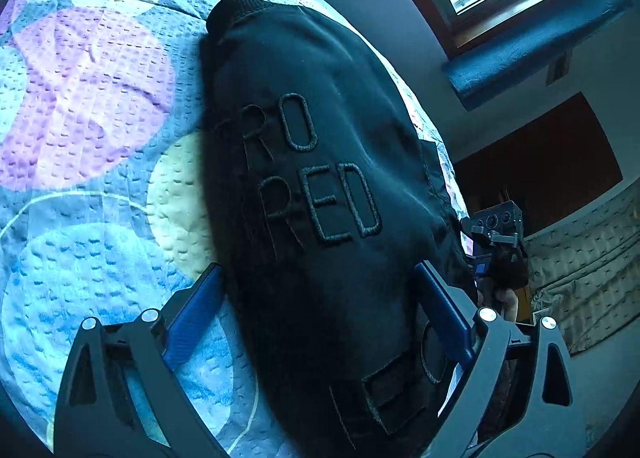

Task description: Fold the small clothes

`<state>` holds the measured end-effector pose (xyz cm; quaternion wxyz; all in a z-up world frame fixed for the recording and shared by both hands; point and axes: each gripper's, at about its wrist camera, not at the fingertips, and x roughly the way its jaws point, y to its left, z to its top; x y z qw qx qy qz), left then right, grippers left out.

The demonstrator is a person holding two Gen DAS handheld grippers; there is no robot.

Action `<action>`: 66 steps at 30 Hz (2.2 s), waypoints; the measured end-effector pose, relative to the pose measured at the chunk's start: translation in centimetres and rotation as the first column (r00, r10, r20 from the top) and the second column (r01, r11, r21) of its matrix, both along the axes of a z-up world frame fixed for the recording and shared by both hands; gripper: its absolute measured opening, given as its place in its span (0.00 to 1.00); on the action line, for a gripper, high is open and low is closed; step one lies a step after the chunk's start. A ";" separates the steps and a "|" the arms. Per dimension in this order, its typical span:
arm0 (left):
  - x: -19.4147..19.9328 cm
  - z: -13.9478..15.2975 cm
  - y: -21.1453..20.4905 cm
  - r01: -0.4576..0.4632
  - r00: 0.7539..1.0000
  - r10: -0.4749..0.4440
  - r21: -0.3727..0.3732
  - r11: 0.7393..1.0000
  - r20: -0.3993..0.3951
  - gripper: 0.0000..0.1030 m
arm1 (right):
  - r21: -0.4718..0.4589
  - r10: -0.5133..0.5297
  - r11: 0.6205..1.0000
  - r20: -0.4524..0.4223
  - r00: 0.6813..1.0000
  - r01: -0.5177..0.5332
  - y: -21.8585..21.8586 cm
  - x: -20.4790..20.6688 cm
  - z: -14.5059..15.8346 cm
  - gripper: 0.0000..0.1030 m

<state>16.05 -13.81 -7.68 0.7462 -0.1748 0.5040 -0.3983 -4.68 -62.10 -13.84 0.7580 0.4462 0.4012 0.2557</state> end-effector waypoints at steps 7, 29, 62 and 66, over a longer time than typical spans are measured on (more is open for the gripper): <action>0.7 0.0 -1.6 -0.008 1.000 0.008 0.032 0.999 0.007 0.77 | -0.015 0.044 0.999 -0.024 0.999 -0.044 0.4 -0.1 -1.1 0.32; 2.6 5.0 4.4 -0.137 0.983 0.125 0.093 0.986 0.132 0.51 | 0.002 0.052 0.999 0.093 0.994 -0.052 8.6 3.6 3.4 0.16; 3.3 1.4 12.1 -0.199 0.978 0.198 0.015 0.980 0.073 0.67 | 0.071 0.077 0.994 0.030 0.997 -0.079 13.0 6.2 0.0 0.42; 1.2 2.8 13.4 -0.217 0.972 0.216 0.003 0.976 0.095 0.79 | 0.024 0.024 0.999 0.042 0.999 -0.025 12.3 4.2 1.8 0.65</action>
